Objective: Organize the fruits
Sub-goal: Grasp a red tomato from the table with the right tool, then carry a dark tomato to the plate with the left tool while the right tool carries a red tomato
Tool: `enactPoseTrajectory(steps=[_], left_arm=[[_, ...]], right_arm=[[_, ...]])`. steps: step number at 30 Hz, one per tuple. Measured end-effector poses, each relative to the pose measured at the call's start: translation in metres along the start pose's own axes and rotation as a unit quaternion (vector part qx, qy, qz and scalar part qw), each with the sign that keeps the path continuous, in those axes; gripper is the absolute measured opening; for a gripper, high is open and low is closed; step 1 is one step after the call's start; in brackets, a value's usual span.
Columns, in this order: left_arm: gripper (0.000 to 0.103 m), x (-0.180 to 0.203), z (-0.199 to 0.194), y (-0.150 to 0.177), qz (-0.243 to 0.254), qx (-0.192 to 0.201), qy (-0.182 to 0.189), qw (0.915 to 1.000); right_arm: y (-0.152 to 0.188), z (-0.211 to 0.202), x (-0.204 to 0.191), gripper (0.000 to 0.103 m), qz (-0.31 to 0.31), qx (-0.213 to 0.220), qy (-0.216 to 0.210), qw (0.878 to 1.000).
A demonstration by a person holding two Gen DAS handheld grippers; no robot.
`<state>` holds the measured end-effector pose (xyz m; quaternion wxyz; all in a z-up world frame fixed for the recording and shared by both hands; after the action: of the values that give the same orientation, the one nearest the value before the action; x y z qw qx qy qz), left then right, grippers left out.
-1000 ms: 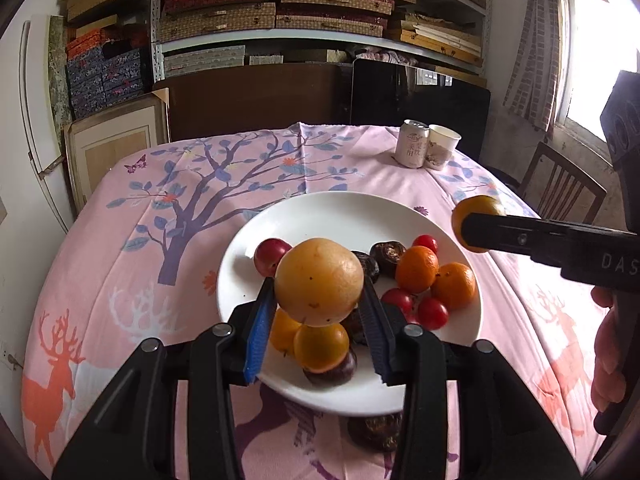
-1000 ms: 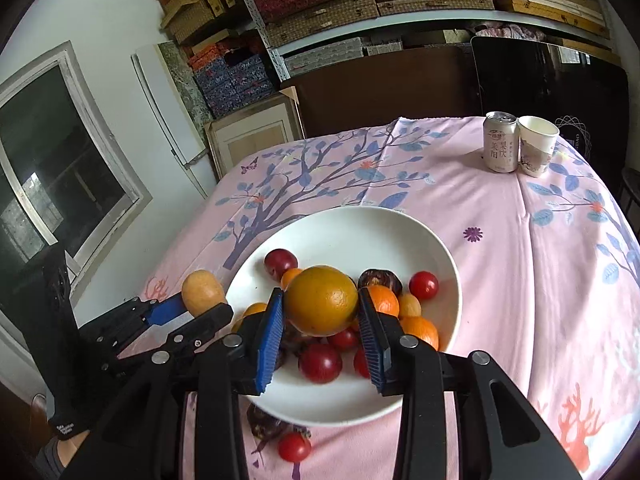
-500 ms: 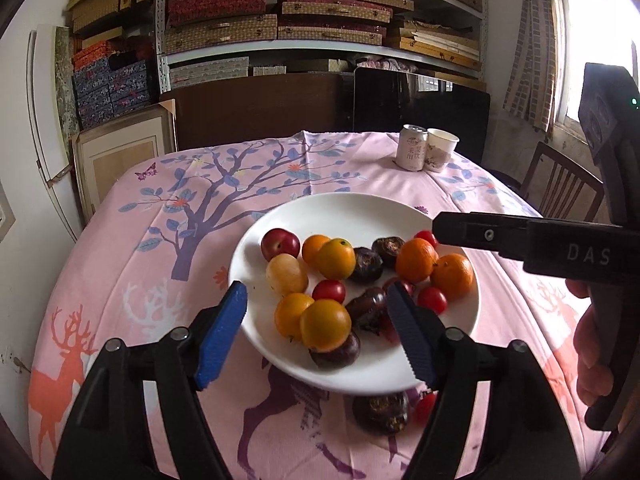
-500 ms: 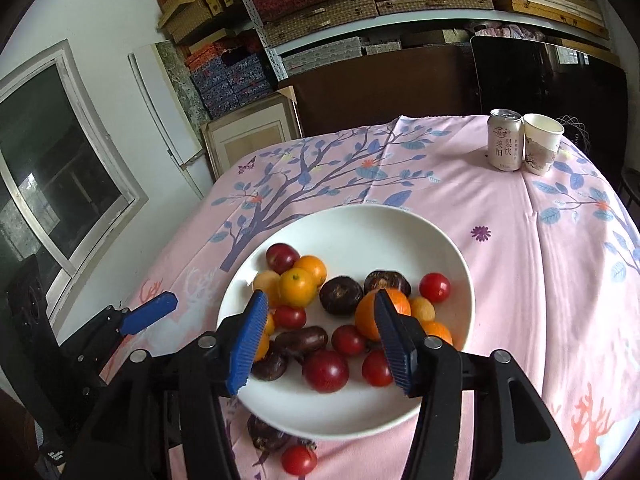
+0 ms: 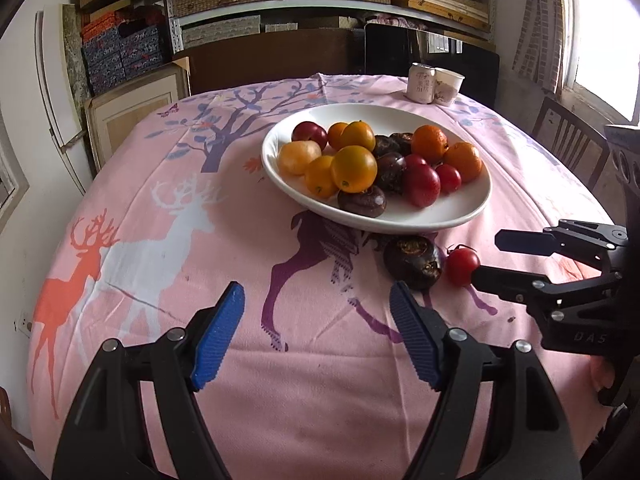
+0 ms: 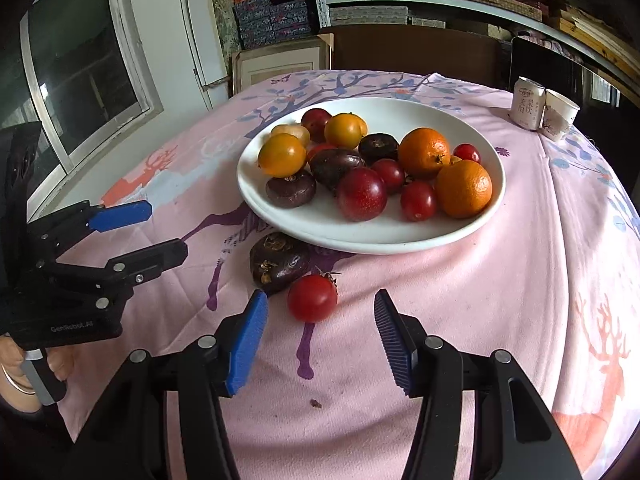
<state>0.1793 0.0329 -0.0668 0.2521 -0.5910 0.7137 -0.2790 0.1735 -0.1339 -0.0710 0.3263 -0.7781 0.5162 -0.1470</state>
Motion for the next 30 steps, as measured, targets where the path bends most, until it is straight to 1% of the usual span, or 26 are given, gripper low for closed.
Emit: enactPoseTrajectory(steps=[6, 8, 9, 13, 15, 18, 21, 25, 28, 30], left_arm=[[0.073, 0.000, -0.001, 0.004, -0.001, -0.002, -0.001, 1.0000], [0.073, 0.000, 0.001, 0.004, -0.004, -0.005, 0.001, 1.0000], [0.073, 0.001, 0.002, 0.004, -0.005, -0.006, 0.002, 1.0000], [0.073, 0.008, 0.004, 0.002, -0.001, -0.010, 0.006, 0.9999], [0.073, 0.014, 0.005, 0.000, 0.007, -0.010, 0.006, 0.9999], [0.073, 0.030, 0.008, -0.005, 0.024, -0.008, 0.011, 0.9996], [0.073, 0.051, 0.014, -0.011, 0.048, -0.011, 0.010, 0.9987], [0.073, 0.073, 0.027, -0.020, 0.065, -0.015, 0.006, 0.9978], [0.073, 0.082, 0.040, -0.024, 0.066, -0.023, 0.005, 0.9975], [0.073, 0.085, 0.047, -0.025, 0.063, -0.029, 0.004, 0.9976]], right_arm=[[-0.003, 0.024, -0.002, 0.042, 0.003, -0.035, -0.001, 0.999], [-0.004, 0.029, -0.005, 0.031, -0.002, -0.043, -0.003, 0.999], [-0.004, 0.031, -0.006, 0.030, -0.003, -0.044, -0.003, 0.999], [-0.001, 0.026, -0.001, 0.029, 0.014, -0.040, -0.014, 0.999], [0.001, 0.018, 0.007, 0.029, 0.026, -0.030, -0.021, 0.999], [0.007, -0.001, 0.027, 0.029, 0.053, 0.000, -0.032, 0.998], [0.017, -0.019, 0.056, 0.029, 0.098, 0.027, -0.040, 0.994], [0.030, -0.028, 0.090, 0.029, 0.153, 0.034, -0.045, 0.987], [0.035, -0.032, 0.100, 0.029, 0.164, 0.039, -0.047, 0.985], [0.036, -0.033, 0.101, 0.029, 0.165, 0.042, -0.051, 0.984]])
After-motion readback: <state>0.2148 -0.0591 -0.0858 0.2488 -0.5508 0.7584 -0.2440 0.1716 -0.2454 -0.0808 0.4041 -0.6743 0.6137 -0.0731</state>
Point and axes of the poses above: each gripper's, at about its wrist camera, not at the fingertips, and z roughly the way its jaws point, x to its right, y to its underside, the point moved 4 cm from there along z, roughly the way its jaws point
